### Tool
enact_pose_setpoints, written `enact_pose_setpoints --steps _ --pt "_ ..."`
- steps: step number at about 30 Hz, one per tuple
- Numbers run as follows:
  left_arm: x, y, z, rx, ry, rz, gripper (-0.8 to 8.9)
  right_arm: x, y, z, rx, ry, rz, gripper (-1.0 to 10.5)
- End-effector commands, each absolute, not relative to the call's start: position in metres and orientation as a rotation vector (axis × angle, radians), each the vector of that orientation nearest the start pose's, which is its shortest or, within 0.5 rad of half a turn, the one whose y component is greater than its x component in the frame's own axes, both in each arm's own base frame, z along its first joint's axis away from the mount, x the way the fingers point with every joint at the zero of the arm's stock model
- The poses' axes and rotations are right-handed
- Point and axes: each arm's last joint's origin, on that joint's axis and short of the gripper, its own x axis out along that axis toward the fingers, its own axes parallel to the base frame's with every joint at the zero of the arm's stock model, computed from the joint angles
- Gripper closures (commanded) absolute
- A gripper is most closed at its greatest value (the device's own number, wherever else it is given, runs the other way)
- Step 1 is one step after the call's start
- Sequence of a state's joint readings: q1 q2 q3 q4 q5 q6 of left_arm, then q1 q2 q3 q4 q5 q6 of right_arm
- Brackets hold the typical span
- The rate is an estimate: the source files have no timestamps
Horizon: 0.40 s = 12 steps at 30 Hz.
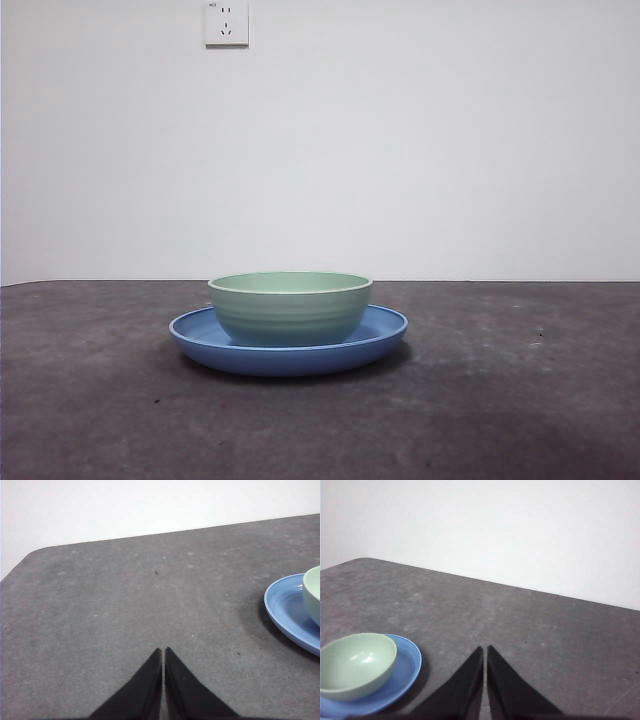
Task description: Place the green bowl on the blue plate
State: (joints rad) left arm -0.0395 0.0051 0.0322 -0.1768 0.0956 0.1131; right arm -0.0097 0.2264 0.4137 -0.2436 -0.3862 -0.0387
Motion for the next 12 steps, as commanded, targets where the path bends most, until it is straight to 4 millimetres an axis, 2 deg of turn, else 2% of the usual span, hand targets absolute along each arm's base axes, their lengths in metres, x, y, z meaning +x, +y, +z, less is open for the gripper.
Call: enact_pose_setpoints --steps 1,7,12 --pt "0.095 -0.006 0.150 0.102 0.168 -0.142 8.04 0.089 0.009 0.236 -0.042 0.025 0.365 9.4" --pt "0.095 -0.006 0.150 0.103 0.168 -0.142 8.04 0.094 0.008 0.184 -0.023 0.051 0.309 9.4" --pt "0.095 -0.006 0.150 0.103 0.168 -0.142 8.04 0.096 0.007 0.165 0.000 0.083 0.280 9.4"
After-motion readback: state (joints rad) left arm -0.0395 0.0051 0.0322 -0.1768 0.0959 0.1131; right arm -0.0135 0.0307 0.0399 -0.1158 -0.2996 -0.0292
